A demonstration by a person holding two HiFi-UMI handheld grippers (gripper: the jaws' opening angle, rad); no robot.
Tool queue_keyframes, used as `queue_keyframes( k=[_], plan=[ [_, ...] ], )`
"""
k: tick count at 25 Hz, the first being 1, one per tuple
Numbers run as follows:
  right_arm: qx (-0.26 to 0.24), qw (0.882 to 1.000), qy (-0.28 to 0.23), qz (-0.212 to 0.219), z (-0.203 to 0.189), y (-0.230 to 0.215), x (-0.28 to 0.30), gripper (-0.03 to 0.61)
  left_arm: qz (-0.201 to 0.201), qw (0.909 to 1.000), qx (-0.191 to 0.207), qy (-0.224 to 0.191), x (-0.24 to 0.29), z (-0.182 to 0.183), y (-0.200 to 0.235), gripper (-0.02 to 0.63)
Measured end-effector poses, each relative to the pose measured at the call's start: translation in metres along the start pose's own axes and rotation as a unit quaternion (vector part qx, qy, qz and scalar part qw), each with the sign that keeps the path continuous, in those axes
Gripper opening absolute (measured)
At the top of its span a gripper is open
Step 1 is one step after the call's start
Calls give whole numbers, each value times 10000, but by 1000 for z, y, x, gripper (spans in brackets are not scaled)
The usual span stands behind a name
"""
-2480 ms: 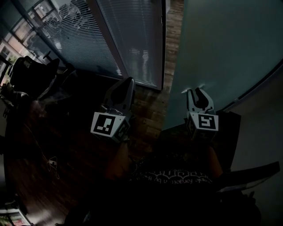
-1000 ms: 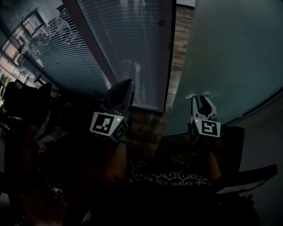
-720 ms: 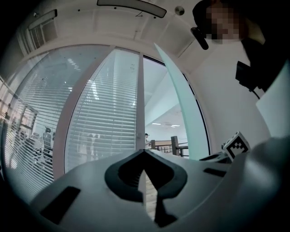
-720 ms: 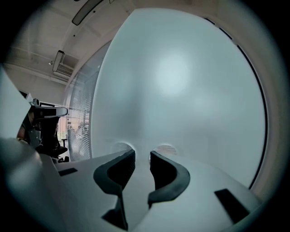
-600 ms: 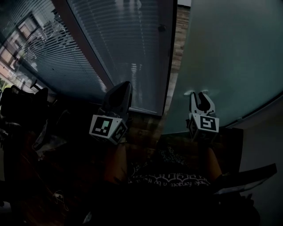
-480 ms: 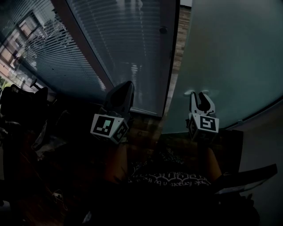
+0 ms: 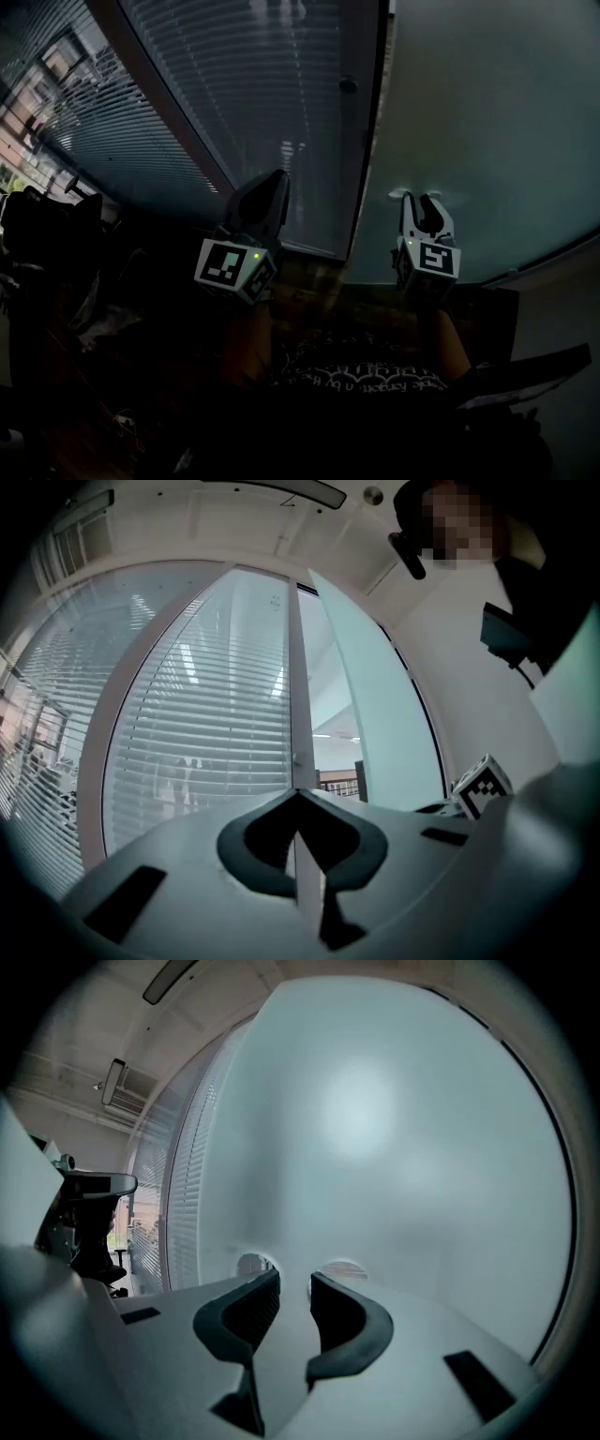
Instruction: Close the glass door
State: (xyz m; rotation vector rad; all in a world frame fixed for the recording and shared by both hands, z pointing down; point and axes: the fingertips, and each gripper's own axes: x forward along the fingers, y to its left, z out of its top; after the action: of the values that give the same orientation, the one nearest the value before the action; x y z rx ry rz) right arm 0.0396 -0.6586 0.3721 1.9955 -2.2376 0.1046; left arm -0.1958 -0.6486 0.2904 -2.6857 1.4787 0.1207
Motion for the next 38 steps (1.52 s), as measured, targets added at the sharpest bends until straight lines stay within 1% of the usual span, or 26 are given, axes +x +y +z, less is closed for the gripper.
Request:
queue_keyframes(
  k=[3, 5, 10, 14, 16, 21, 28, 38],
  plan=[
    [12, 10000, 9, -10, 9, -3, 17, 106, -69, 9999, -64, -101, 11, 6, 6, 2],
    [34, 10000, 26, -20, 8, -5, 26, 104, -81, 9999, -46, -130, 15, 3, 9, 2],
    [73, 9999, 49, -70, -1, -12, 40, 104, 24, 9999, -89, -94, 14, -11, 14, 2],
    [74, 9998, 62, -168, 5, -17, 53, 104, 19, 9999, -112, -69, 18, -10, 17, 2],
    [87, 9997, 63, -205, 5, -18, 58, 104, -22, 9999, -60, -81, 18, -10, 17, 2],
    [103, 9995, 47, -295, 7, -21, 67, 104, 76, 9999, -67, -18, 16, -12, 20, 2],
    [114, 9994, 53, -319, 1, -27, 97, 104, -23, 10000, -58, 67, 34, -27, 20, 2],
    [100, 9992, 43, -382, 8, -36, 111, 104, -91, 10000, -20, 31, 42, -23, 17, 2]
  ],
)
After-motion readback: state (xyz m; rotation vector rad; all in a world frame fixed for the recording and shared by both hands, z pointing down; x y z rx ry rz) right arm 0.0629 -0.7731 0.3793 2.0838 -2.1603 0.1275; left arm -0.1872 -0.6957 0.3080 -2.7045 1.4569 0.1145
